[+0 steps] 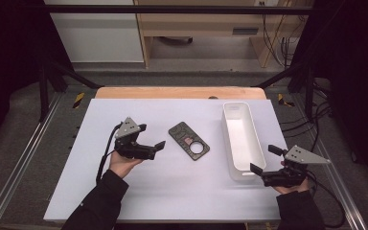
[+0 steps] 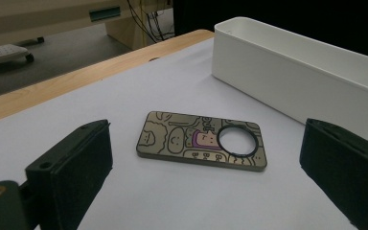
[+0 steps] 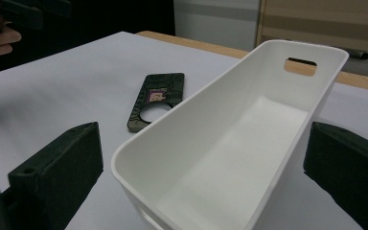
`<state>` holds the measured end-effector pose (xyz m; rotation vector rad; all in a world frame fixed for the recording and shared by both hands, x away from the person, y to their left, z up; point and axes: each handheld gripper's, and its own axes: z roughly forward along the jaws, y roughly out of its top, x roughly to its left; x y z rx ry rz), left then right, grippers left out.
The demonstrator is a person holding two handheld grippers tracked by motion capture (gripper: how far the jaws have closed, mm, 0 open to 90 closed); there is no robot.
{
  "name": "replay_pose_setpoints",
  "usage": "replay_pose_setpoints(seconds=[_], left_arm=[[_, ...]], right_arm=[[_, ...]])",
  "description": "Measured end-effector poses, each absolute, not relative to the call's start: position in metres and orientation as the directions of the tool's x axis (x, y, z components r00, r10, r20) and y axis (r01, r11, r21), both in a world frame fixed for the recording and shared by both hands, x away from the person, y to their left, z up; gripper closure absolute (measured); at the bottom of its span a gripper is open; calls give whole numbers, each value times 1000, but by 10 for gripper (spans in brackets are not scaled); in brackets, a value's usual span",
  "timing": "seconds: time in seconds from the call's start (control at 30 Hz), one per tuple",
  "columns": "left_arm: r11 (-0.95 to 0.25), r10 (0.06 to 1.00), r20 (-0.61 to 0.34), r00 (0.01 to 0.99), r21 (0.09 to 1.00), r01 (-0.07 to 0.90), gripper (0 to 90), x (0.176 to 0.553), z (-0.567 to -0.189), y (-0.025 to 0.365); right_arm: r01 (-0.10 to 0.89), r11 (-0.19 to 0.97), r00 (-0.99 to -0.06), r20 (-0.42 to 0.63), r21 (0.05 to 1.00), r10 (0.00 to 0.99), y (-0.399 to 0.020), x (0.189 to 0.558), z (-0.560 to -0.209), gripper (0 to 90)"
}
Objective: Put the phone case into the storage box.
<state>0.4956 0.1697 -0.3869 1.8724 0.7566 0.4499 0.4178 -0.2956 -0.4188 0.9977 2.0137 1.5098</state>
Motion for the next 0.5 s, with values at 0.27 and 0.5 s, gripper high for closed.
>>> replay_pose_setpoints(seconds=[0.27,0.5], left_arm=[[-281,686,-41,726,906,316,91,510,-390,150],[-278,694,-51,719,901,332,158,525,-393,136]], right_arm=[[292,150,-650,81,944,756,-295,419,-419,3],[294,150,-652,83,944,753,-295,419,-419,3]])
